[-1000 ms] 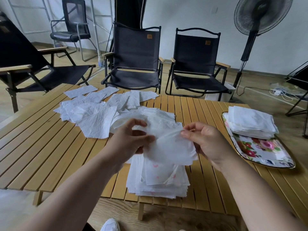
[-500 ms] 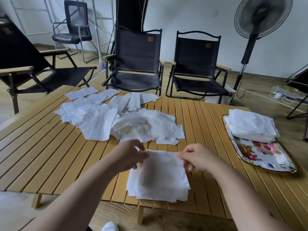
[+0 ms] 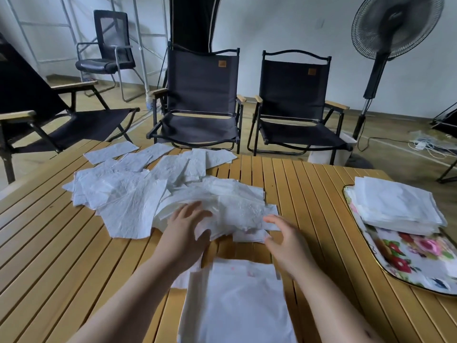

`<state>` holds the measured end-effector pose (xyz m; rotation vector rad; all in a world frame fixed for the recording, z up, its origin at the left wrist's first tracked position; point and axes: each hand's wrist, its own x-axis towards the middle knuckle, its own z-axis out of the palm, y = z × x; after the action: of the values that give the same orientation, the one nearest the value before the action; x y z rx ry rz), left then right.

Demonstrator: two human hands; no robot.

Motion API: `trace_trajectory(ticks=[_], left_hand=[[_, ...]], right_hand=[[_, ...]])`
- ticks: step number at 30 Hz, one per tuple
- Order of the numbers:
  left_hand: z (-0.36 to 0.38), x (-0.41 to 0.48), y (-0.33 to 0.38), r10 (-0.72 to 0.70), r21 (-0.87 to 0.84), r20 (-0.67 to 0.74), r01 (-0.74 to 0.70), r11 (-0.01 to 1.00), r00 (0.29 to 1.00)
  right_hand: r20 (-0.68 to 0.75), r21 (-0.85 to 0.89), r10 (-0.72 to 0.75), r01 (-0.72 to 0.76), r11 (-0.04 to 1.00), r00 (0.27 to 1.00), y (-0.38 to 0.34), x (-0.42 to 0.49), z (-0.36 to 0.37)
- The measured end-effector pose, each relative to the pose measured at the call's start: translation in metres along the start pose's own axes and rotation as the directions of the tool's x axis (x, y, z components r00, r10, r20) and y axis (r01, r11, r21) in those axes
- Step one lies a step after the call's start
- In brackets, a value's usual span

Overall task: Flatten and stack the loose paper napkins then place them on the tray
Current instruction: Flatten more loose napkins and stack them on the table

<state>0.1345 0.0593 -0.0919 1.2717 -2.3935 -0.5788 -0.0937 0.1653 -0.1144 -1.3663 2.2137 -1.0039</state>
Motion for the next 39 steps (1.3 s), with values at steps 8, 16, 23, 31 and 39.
trace_trajectory(ticks=[8, 16, 23, 31, 39], left_hand=[[0.022, 0.015, -0.008, -0.031, 0.207, 0.174, -0.006, 0.978, 0.984], [0.013, 0.011, -0.006, 0.022, 0.043, 0.170, -0.030, 0.999, 0.985], [0.005, -0.002, 0.001, -0.009, 0.022, 0.107, 0.007, 1.000, 0.994], [-0.030, -0.019, 0.034, 0.074, -0.082, -0.006, -0.074, 0.994, 0.997], [-0.079, -0.056, 0.053, 0.046, -0.678, 0.178, 0.089, 0.730, 0.983]], right_hand=[[0.026, -0.233, -0.081, 0.085, 0.969, 0.996, 0.010, 0.022, 0.016], [-0.042, -0.136, -0.112, 0.105, 0.985, 0.993, 0.018, 0.015, 0.012], [-0.133, -0.050, -0.127, 0.121, 0.991, 0.983, 0.005, -0.003, -0.013], [-0.196, -0.116, -0.405, 0.389, 0.914, 0.893, -0.053, -0.038, -0.053], [-0.062, 0.331, -0.187, 0.197, 0.923, 0.980, -0.088, -0.083, -0.079]])
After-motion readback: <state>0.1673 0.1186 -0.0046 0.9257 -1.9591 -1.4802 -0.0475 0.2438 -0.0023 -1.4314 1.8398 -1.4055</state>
